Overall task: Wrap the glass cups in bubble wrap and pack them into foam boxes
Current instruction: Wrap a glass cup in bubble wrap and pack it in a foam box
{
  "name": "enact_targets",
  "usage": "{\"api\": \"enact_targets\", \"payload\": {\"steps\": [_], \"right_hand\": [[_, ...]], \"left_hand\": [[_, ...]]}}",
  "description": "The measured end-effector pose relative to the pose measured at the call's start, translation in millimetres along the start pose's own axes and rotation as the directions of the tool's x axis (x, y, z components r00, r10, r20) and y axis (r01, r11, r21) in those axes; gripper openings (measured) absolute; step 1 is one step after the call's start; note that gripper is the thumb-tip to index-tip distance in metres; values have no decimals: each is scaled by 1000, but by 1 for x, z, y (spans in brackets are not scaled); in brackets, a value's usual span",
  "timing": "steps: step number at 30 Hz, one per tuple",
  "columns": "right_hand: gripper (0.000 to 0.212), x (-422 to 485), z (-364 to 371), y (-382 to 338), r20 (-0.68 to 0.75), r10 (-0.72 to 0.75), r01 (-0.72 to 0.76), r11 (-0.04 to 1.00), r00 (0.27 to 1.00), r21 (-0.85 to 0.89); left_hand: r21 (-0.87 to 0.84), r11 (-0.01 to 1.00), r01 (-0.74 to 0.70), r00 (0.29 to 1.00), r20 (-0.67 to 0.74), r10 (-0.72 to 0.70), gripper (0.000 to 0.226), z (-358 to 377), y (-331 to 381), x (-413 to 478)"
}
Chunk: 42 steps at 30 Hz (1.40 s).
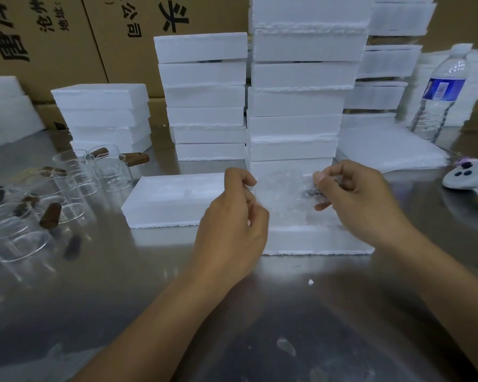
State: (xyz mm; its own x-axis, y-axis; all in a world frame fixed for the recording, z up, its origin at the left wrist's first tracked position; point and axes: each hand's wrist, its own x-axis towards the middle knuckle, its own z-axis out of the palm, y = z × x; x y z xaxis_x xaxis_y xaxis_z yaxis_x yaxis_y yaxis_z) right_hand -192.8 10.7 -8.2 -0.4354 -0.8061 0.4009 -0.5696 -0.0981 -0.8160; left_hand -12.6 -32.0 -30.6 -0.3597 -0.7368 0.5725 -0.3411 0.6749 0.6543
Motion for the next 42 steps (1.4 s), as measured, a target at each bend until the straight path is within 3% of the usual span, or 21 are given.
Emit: {"api": "enact_targets", "payload": {"steps": [2,6,10,17,23,26,28,30,32,34,37,42], "right_hand": [[22,0,-1,3,27,-48,52,988,998,-145],[27,2,-1,6,96,-74,90,979,993,-185],[30,1,4,11,153,-102,152,920,983,-360],[40,5,3,12,170,-21,67,960,985,-272],[22,-1,5,12,59,-163,172,886,985,-430],[22,1,1,11,-20,-176,152,896,984,-418],[29,4,-6,9,59,-122,134,954,991,-268],[38,5,-14,5,238,-95,126,985,967,-118],[38,6,-18,6,338,-94,145,981,937,-131],[27,8,-20,9,343,-109,179,967,933,-180],[16,8,-17,10,292,-144,203,962,946,-182],[19,6,-10,14,184,-188,229,944,965,-237]], "left_hand": [[-2,1000,11,1000,-24,-11,33,-1,0,2],[-82,996,43,997,-59,-48,24,-4,0,4],[-170,982,77,994,-58,-88,25,-5,-1,5],[-113,992,57,998,-32,-61,24,-4,-3,6],[-47,999,25,999,-22,-26,10,-4,-3,5],[-46,998,33,999,-22,-34,10,-5,-4,7],[-46,998,33,999,-23,-35,9,-6,-7,8],[-59,998,33,999,-29,-35,15,-8,-10,9],[-142,988,58,996,-59,-67,22,-10,-10,10],[-214,973,85,984,-137,-116,27,-14,-12,14],[-83,990,114,973,-192,-128,29,-23,-21,19],[372,900,229,945,138,-298,53,-29,-36,18]]}}
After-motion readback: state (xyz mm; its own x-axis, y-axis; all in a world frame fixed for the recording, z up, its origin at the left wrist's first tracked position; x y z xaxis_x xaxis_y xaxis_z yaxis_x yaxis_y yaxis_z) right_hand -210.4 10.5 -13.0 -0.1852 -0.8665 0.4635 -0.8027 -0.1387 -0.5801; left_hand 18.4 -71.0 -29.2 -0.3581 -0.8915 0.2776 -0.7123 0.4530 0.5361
